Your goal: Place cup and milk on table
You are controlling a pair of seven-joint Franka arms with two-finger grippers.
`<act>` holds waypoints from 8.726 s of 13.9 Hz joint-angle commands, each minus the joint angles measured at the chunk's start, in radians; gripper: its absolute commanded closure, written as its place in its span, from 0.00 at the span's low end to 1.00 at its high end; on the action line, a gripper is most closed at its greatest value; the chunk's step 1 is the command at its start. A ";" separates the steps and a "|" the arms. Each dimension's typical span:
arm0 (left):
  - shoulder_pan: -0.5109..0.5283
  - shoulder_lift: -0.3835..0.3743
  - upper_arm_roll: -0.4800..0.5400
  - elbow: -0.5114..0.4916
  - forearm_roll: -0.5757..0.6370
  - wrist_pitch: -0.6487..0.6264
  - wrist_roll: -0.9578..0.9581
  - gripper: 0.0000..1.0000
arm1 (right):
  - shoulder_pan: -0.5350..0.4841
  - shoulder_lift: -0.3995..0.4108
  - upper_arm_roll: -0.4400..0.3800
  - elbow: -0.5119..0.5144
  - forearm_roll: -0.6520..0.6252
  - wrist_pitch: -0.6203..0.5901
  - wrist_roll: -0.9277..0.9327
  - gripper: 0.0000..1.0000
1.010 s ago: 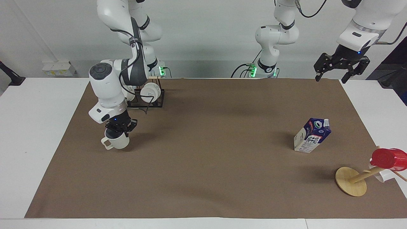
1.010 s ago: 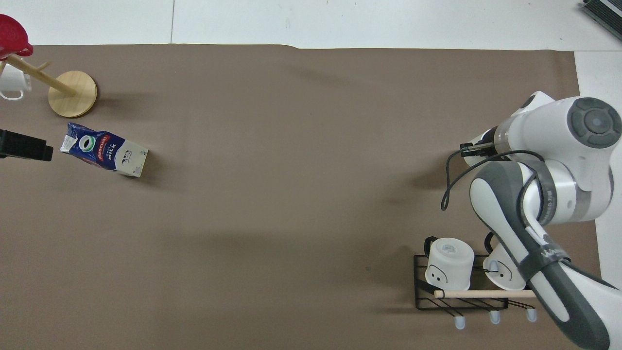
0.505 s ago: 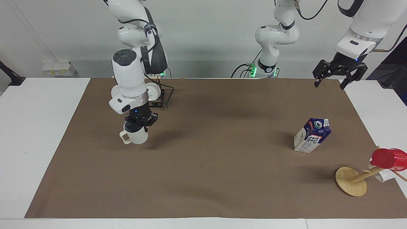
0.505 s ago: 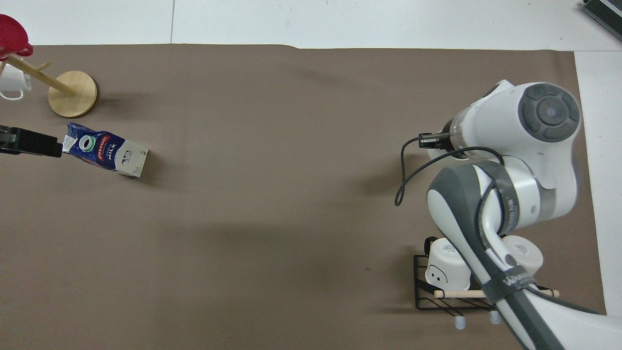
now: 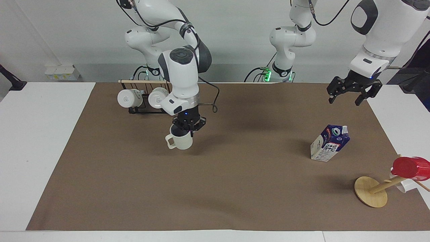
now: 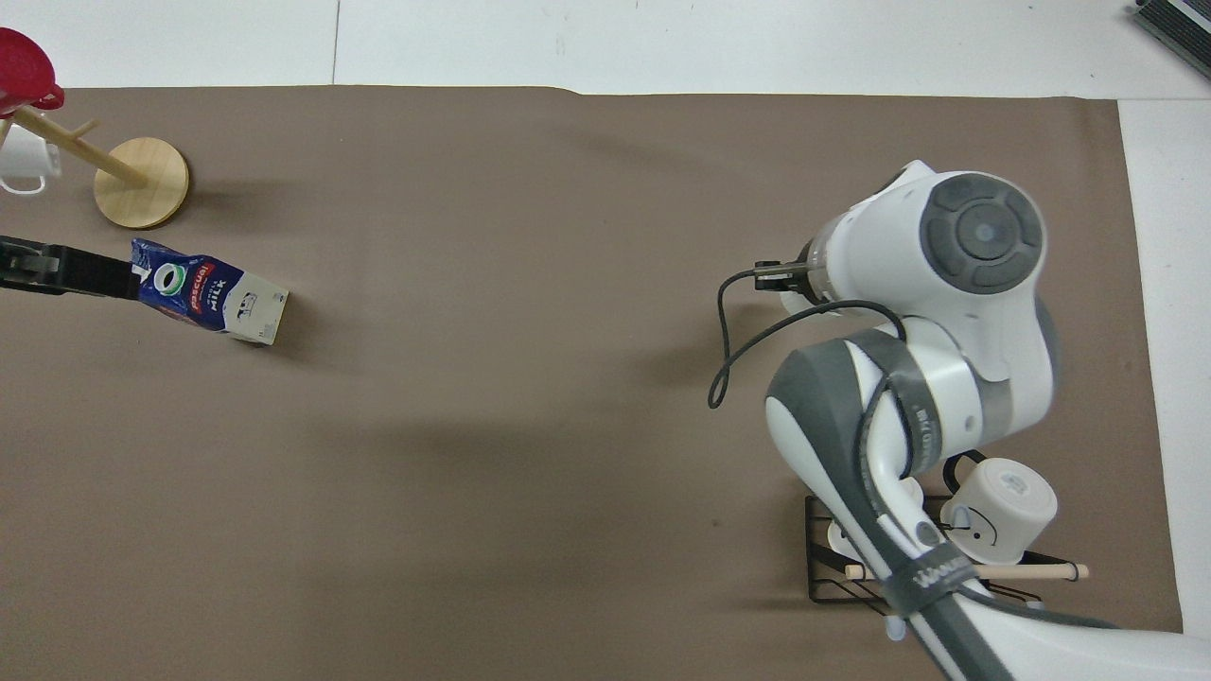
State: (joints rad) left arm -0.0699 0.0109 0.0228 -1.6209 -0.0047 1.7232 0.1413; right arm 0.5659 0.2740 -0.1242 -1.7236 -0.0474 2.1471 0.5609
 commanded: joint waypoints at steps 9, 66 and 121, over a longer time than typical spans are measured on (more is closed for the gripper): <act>0.047 0.026 0.000 -0.117 -0.020 0.173 0.077 0.00 | 0.118 0.129 -0.003 0.018 -0.022 0.100 0.175 1.00; -0.519 0.204 -0.015 -0.025 0.083 0.312 -0.863 0.57 | -0.508 -0.389 -0.011 0.157 0.029 -0.659 -0.498 0.00; -0.036 -0.108 -0.004 0.058 -0.017 -0.275 -0.029 0.00 | -0.492 -0.421 -0.006 0.107 0.044 -0.671 -0.490 0.00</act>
State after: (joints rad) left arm -0.1214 -0.0597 0.0280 -1.5218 -0.0300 1.4433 0.1165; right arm 0.0742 -0.1230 -0.1307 -1.5949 -0.0208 1.4882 0.0510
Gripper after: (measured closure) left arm 0.000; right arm 0.000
